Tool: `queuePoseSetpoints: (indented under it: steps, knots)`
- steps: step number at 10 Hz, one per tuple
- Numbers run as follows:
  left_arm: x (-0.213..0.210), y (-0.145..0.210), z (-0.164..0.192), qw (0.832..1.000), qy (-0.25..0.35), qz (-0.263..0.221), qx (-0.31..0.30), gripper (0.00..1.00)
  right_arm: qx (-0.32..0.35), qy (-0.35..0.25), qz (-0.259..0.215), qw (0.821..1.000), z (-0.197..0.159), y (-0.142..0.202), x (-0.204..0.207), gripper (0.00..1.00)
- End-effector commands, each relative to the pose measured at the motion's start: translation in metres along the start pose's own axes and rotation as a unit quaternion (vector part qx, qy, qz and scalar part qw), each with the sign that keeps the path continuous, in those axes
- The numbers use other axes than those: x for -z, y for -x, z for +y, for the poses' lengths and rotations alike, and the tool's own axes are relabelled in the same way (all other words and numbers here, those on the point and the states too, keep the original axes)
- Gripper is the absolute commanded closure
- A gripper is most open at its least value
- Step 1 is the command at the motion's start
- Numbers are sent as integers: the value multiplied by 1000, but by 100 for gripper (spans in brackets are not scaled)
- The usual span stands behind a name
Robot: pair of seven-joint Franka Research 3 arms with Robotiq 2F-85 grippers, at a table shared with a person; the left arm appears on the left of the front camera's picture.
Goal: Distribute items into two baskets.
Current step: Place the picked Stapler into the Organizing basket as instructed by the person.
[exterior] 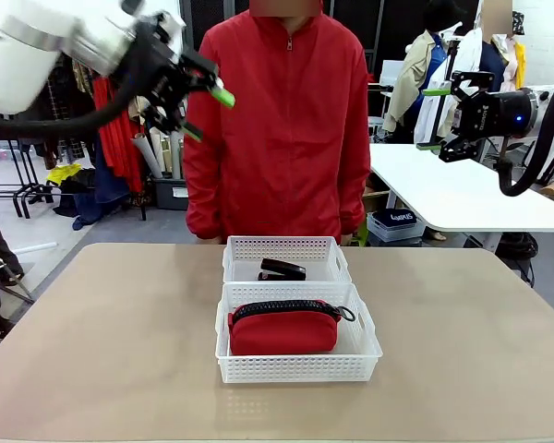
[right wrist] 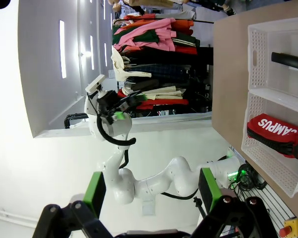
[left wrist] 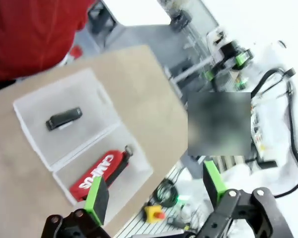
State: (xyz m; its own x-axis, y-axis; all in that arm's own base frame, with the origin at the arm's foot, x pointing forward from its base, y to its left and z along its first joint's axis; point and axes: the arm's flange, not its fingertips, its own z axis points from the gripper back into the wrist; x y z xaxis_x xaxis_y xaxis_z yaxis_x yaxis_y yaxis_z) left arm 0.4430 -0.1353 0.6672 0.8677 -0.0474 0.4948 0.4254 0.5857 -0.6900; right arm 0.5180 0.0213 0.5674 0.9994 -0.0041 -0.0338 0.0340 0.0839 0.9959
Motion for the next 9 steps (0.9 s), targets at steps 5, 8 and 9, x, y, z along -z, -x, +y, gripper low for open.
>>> queuePoseSetpoints:
  steps: [5,8,9]
  knots:
    - [-47,51,52,985,110,-112,-64,0,-4,-1,-4,1000,2,1,0,0]
    - [-49,56,90,979,136,-109,-109,0,-4,-1,-4,1000,2,1,0,0]
    - [-44,56,96,978,144,-101,-107,0,-4,-1,-4,1000,2,1,0,0]
